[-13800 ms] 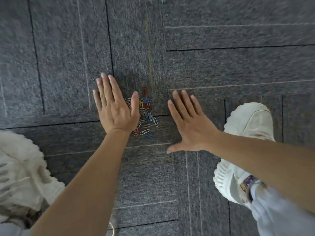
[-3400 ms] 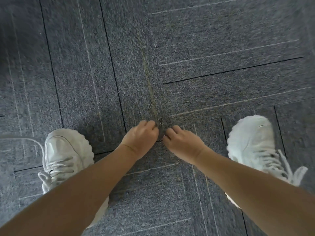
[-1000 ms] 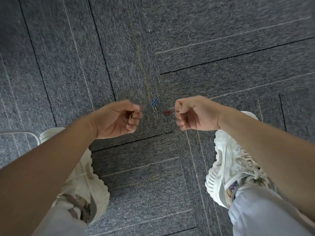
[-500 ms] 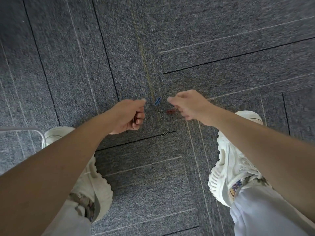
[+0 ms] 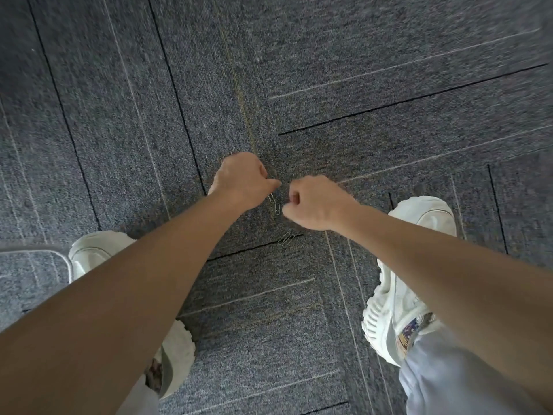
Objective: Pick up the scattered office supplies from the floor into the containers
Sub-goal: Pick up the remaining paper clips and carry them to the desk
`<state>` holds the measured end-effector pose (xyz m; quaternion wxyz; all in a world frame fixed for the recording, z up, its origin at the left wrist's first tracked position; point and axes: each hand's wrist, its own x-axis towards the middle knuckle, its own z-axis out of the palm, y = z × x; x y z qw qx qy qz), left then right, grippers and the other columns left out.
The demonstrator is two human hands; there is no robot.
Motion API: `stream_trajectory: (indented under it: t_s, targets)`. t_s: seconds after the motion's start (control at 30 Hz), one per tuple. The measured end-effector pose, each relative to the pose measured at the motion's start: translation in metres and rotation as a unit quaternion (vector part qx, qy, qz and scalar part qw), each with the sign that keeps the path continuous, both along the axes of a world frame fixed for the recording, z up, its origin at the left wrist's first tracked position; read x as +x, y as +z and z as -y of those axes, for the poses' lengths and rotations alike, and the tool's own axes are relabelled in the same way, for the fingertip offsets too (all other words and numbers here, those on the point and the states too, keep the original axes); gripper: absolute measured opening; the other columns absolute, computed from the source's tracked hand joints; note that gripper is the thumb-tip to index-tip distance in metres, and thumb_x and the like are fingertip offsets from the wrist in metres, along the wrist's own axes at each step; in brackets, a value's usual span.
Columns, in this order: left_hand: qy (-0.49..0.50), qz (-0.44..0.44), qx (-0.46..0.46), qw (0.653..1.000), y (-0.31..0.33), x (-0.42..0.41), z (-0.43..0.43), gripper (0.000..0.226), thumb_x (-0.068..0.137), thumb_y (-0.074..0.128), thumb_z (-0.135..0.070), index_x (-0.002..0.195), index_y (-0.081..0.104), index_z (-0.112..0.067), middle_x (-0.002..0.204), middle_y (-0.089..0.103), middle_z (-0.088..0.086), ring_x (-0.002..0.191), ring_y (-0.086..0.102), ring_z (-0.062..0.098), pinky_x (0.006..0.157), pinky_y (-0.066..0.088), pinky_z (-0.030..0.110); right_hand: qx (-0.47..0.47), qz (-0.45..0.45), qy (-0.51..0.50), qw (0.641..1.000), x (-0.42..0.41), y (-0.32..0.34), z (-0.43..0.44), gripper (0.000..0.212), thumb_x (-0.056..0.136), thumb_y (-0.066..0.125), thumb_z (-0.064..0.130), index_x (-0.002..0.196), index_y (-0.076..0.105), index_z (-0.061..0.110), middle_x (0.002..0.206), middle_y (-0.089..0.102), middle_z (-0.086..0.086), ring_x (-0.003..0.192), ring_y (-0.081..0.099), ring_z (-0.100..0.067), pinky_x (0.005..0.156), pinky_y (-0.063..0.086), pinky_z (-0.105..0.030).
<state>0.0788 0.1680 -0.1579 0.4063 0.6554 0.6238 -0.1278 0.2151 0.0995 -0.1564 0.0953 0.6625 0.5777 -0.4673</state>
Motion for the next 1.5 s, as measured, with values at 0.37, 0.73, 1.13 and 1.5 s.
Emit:
stream_trajectory:
  t_s: [0.37,0.73,1.13,1.5]
  targets:
    - [-0.071,0.047,-0.063,0.994,0.004,-0.008,-0.009,0.019,0.092,0.062,-0.026,0.078,0.061,-0.014,0.075,0.063,0.003,0.065,0.058,0.014,0.065,0.048,0.025,-0.193,-0.495,-0.499,0.685,0.032,0.012,0.010,0.012,0.059,0.030,0.007,0.060,0.041,0.012,0.061,0.042,-0.006,0.056,0.038,-0.019,0.055,0.040,-0.028]
    - [0.111,0.207,-0.265,0.935,0.015,-0.042,-0.019,0.015,0.094,0.056,0.005,0.104,0.066,-0.001,0.089,0.072,0.016,0.071,0.069,0.019,0.063,0.054,0.025,-0.026,0.015,-0.154,0.988,-0.011,-0.004,-0.002,0.048,0.085,0.071,0.051,0.060,0.053,0.013,0.048,0.047,0.002,0.042,0.043,-0.018,0.050,0.040,-0.028]
    - [0.062,0.042,-0.134,0.988,0.004,-0.038,-0.004,0.032,0.088,0.069,-0.042,0.080,0.065,-0.011,0.069,0.056,0.000,0.060,0.051,0.015,0.065,0.046,0.027,-0.001,0.009,-0.100,0.995,-0.023,-0.002,0.000,0.029,0.088,0.066,0.032,0.070,0.063,0.009,0.058,0.060,0.000,0.052,0.059,-0.021,0.058,0.059,-0.037]
    - [0.009,-0.003,-0.051,0.999,0.001,0.001,0.012,0.014,0.085,0.077,-0.024,0.075,0.071,-0.016,0.083,0.068,0.004,0.064,0.061,0.013,0.053,0.046,0.024,-0.312,-0.416,-0.381,0.764,0.050,0.002,0.016,0.014,0.085,0.061,-0.002,0.080,0.055,0.009,0.072,0.055,-0.006,0.057,0.044,-0.011,0.052,0.040,-0.021]
